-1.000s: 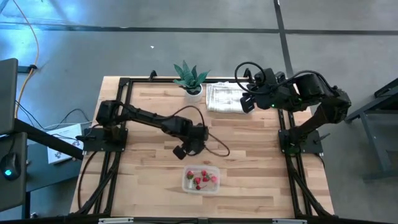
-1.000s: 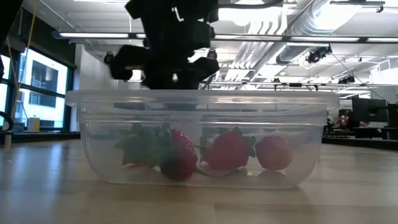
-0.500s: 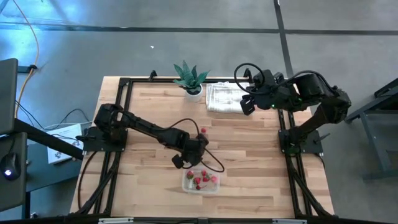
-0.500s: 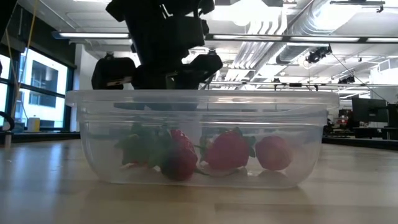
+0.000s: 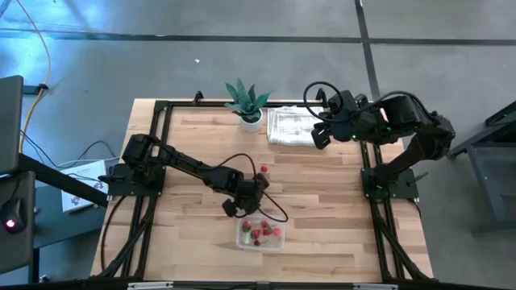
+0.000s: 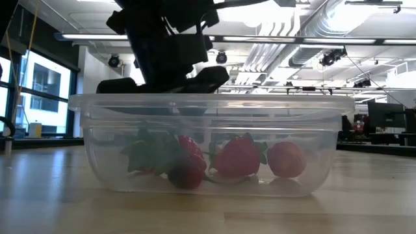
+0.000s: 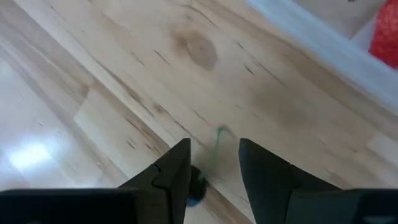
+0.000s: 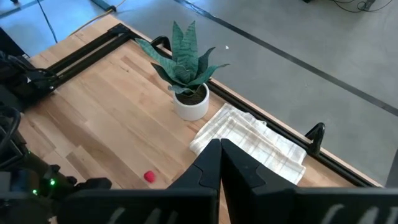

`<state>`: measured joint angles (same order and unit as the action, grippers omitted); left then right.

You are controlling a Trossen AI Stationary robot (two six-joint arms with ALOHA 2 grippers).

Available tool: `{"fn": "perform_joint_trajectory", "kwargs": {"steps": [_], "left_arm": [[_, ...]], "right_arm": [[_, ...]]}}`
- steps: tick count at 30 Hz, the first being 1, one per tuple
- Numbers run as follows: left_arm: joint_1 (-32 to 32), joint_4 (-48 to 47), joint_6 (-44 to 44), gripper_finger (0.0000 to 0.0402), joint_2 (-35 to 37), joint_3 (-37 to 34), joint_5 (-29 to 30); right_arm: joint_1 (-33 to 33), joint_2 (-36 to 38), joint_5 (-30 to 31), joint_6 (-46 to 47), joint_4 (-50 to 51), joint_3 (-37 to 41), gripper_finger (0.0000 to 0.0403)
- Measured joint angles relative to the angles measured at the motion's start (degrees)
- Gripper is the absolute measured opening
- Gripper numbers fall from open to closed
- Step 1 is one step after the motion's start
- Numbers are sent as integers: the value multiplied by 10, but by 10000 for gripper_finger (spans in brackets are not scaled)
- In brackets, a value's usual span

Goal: Pick and placing Produce into tupperware
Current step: Put the black cherry into the transparent bin

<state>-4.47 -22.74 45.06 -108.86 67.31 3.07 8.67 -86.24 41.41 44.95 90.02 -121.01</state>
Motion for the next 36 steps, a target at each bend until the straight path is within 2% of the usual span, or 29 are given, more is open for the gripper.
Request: {"fn": "perform_joint_trajectory", "kwargs": {"steps": [10, 13, 19, 30, 33, 36], "left_arm": [[4, 16, 12, 126, 0, 0, -14], [14, 20, 12, 126, -8, 0, -34], [33, 27, 21, 126, -26, 0, -19], [38, 32, 31, 126, -44, 2, -33], [37, 31, 14, 126, -45, 5, -23], [37, -2, -60, 126, -43, 27, 10]], "right_arm": [[0, 0, 0, 0, -2, 0, 1], [0, 0, 0, 0, -2, 0, 1], [0, 0, 0, 0, -3, 0, 1], [0, 0, 0, 0, -3, 0, 0], [0, 0, 0, 0, -3, 0, 0], [0, 0, 0, 0, -3, 0, 0]]}}
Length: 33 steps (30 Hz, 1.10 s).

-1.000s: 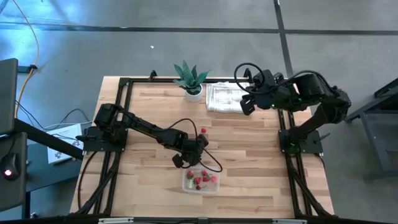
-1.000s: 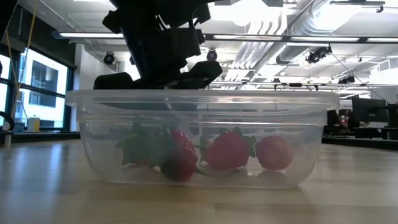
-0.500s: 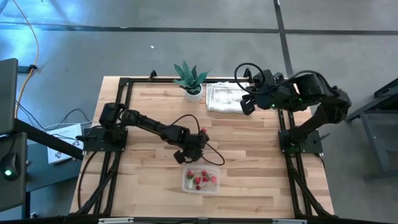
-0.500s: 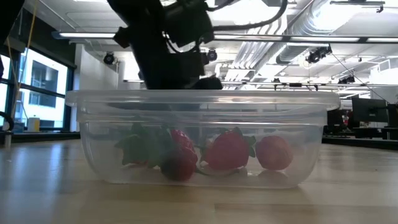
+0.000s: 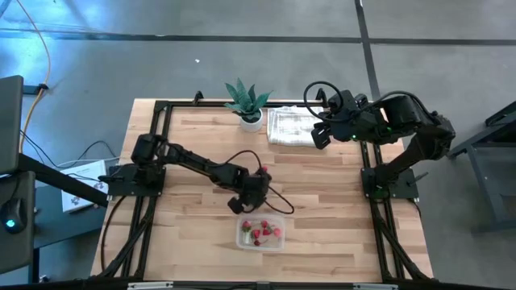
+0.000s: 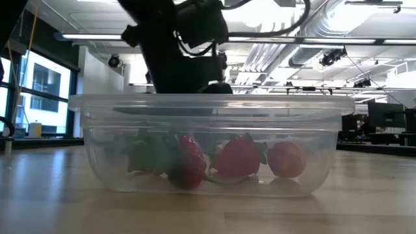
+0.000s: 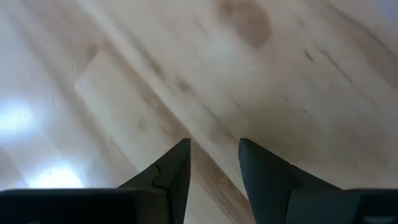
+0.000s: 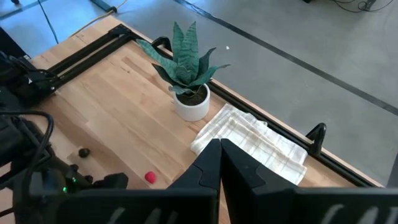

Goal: Pick and placing Produce into tupperware
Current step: Put the black cherry into the transparent bin

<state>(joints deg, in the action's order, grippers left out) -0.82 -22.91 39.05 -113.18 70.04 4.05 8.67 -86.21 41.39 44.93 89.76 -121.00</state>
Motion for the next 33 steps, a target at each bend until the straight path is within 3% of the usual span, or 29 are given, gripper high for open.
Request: {"fn": "perform_joint_trajectory", "kwargs": {"steps": [6, 13, 17, 22, 26, 33], "left_arm": [[14, -110, -211, 127, 10, 81, 14], [35, -242, -406, 127, 49, 104, 49], [36, -285, -367, 127, 66, 93, 50], [33, -290, -250, 127, 82, 54, -32], [34, -280, -179, 127, 87, 9, -38], [34, -284, -184, 127, 86, -57, -16]], "right_arm": [[0, 0, 0, -3, 0, 0, 0], [0, 0, 4, -20, 2, 0, 0], [0, 0, 4, -32, 2, 0, 0], [0, 0, 4, -39, 0, 0, 0], [0, 0, 4, -39, 0, 0, 0], [0, 0, 4, -34, -6, 0, 0]]}}
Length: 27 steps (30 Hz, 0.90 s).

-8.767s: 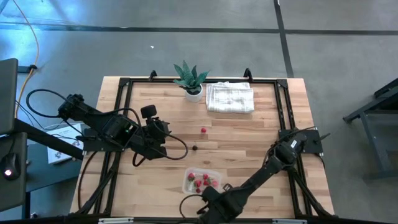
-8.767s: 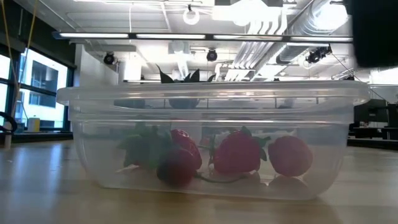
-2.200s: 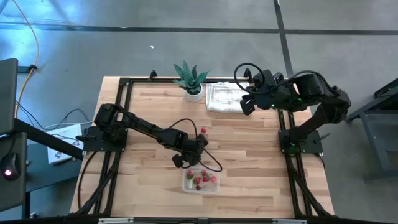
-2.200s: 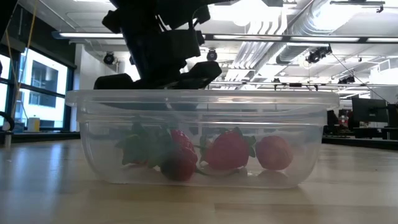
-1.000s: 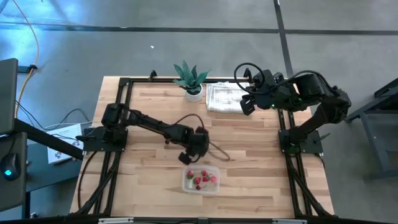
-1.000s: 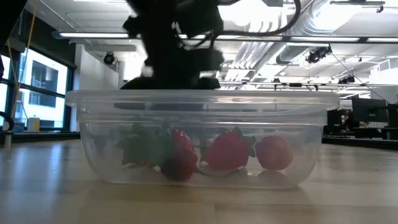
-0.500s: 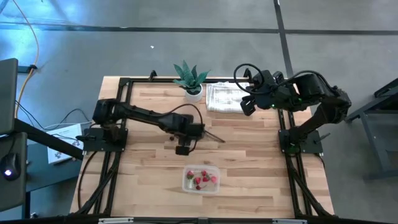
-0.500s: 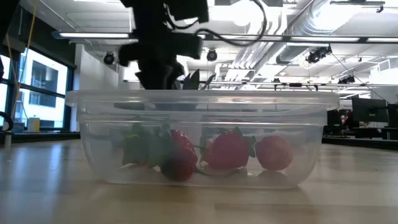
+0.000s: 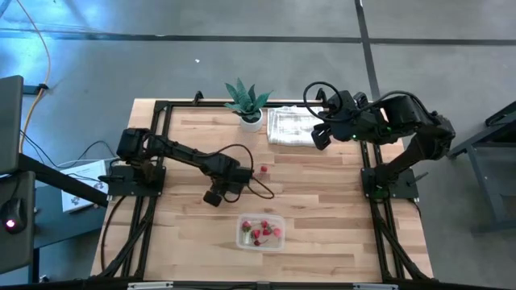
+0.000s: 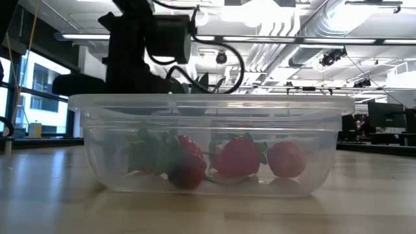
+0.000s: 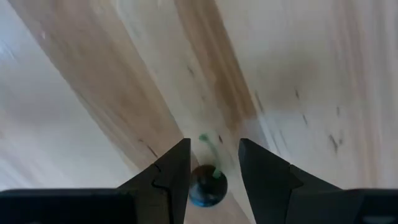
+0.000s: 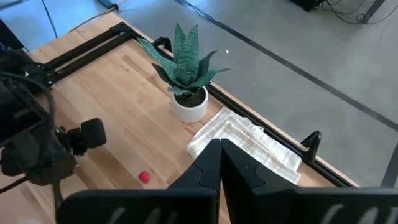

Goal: Pick and placing Produce into tupperware
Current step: Put the black cherry into the transparent bin

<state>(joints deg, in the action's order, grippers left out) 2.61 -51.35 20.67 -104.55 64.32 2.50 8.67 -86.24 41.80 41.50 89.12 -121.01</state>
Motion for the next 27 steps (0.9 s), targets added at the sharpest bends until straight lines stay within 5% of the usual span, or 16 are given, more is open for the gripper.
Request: {"fn": "perform_joint_trajectory", "kwargs": {"steps": [27], "left_arm": [[0, 21, -8, 126, 0, -5, -5]], "right_arm": [[0, 0, 0, 5, -5, 0, 0]]}}
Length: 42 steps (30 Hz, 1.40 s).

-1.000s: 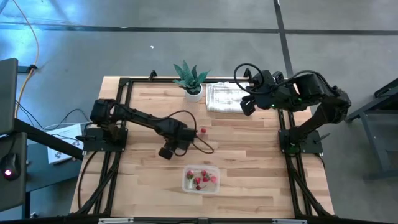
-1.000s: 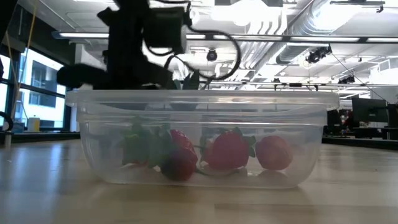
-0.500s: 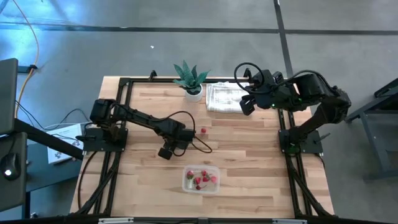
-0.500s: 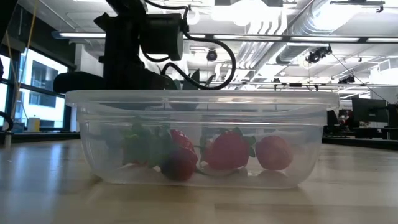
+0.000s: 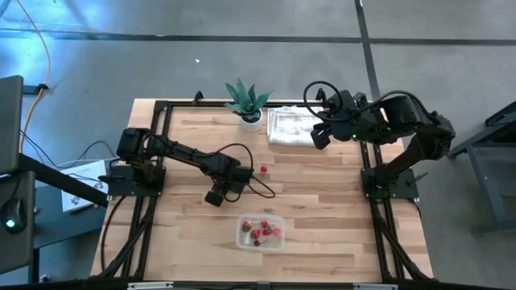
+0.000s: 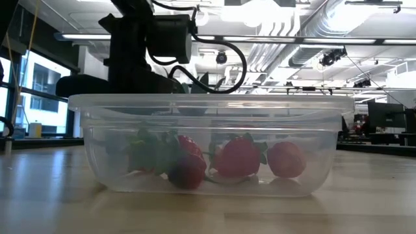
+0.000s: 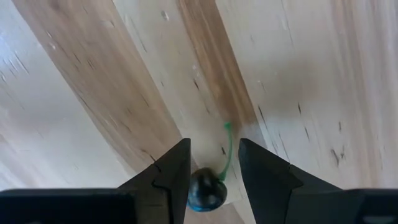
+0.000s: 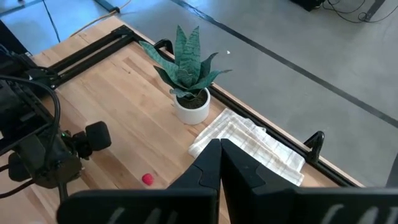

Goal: Pick and placing Produce into tupperware
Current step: Put the black cherry into the transparent bin

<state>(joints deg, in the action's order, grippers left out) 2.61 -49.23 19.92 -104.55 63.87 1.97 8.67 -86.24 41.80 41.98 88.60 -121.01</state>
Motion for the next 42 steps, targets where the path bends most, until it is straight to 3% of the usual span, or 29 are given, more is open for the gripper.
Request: {"fn": "perform_joint_trajectory", "kwargs": {"steps": [14, 28, 32, 37, 42], "left_arm": [[-2, 1, -9, 126, 0, -2, -14], [-1, 51, -2, 125, 4, -47, 3], [-1, 53, -2, 93, 3, -47, 2], [-1, 57, -2, 13, 2, -47, 3], [-1, 59, -7, 9, 2, -48, 4]], "right_arm": [[0, 0, 0, -3, 0, 0, 0], [0, 0, 0, -10, 1, 0, 0], [0, 0, 0, -6, 1, 0, 0], [0, 0, 0, -5, 1, 0, 0], [0, 0, 0, -5, 1, 0, 0]]}}
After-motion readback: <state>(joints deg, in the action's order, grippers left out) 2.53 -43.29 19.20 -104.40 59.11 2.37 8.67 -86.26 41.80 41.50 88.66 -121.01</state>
